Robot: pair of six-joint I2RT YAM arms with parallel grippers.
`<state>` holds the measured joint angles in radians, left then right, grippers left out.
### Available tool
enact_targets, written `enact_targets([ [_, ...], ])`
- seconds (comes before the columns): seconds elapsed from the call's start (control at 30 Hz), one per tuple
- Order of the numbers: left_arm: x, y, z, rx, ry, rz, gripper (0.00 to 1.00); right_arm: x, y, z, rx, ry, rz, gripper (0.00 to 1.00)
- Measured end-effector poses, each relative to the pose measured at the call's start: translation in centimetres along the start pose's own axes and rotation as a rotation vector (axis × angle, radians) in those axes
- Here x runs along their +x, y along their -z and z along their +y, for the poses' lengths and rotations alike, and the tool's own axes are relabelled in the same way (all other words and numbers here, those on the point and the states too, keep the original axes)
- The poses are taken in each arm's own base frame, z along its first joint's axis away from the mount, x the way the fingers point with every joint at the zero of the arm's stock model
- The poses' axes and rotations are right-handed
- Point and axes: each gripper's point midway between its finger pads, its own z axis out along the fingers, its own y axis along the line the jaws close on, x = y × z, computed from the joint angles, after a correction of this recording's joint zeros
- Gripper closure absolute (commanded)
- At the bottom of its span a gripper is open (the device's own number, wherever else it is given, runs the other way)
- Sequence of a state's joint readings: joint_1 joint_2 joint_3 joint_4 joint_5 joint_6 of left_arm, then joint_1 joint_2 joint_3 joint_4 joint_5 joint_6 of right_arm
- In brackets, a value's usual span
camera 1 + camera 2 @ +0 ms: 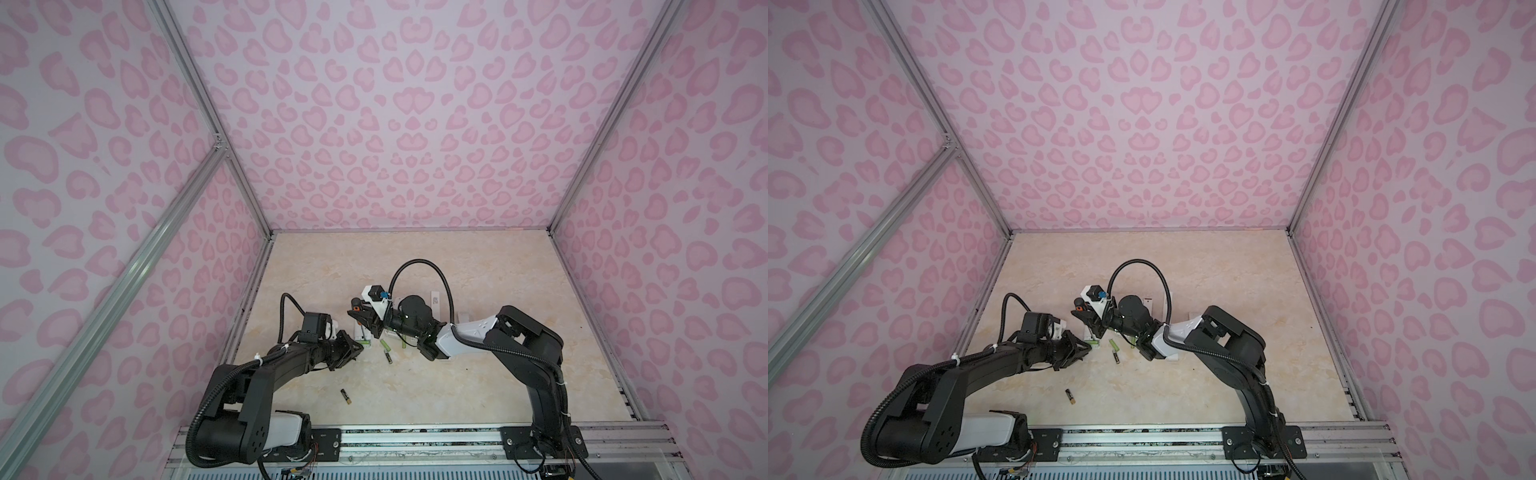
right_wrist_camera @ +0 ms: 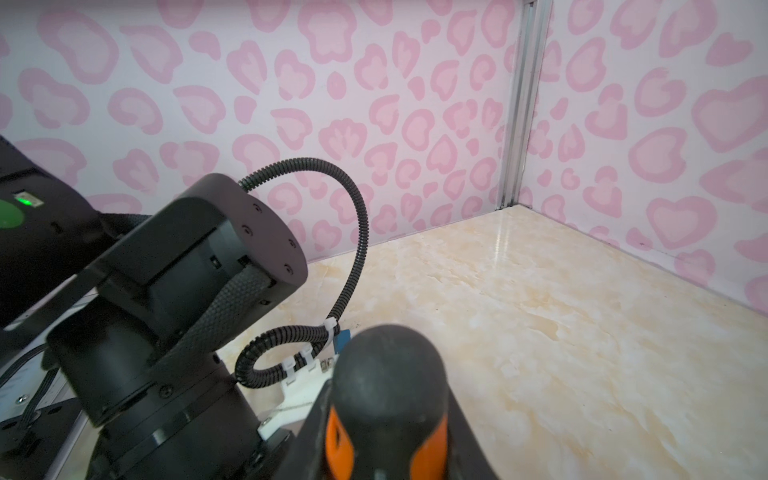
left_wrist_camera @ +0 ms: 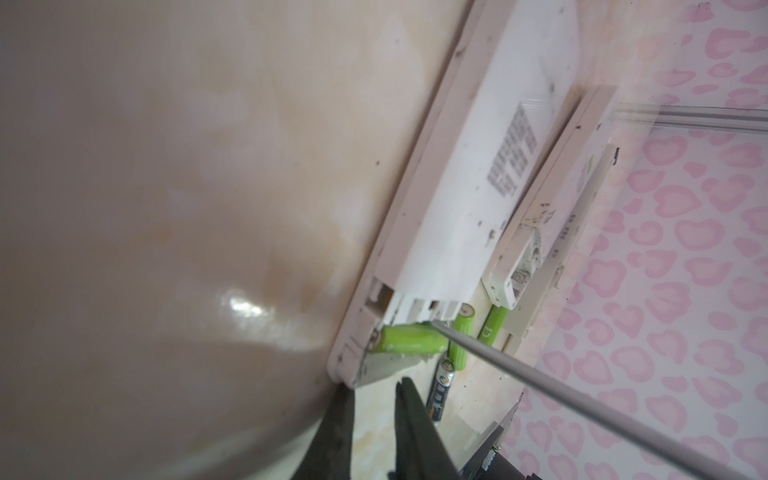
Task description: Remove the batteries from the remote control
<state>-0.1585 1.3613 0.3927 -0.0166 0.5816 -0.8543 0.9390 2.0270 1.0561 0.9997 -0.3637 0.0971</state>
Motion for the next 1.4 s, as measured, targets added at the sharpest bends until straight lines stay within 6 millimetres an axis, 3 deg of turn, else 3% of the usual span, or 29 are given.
enact_targets([
  [0.3,0.1,-0.4,-0.1,0.015,-0.001,0.015,0.9,-0.2,0.6,-3.1,0.082,-0.159,-0.013,1.0],
  [0.47,0.1,-0.3,-0.3,0.022,-0.004,0.02,0.96,-0.3,0.5,-3.0,0.081,-0.186,-0.014,1.0],
  [0.67,0.0,-0.3,-0.1,0.006,-0.003,0.011,0.96,-0.6,0.0,-3.4,0.082,-0.233,-0.022,1.0],
  [0.87,-1.2,-0.7,-0.8,-0.006,-0.019,0.009,0.96,0.4,0.1,-5.7,0.12,-0.29,-0.001,1.0],
  [1.0,-2.7,-0.9,-1.2,-0.036,-0.039,-0.02,0.96,-0.7,-0.1,-7.1,0.144,-0.29,-0.018,1.0],
  [1.4,-2.7,-0.1,-0.6,-0.075,-0.068,-0.054,0.93,-0.4,-1.0,-7.2,0.141,-0.312,0.002,1.0],
])
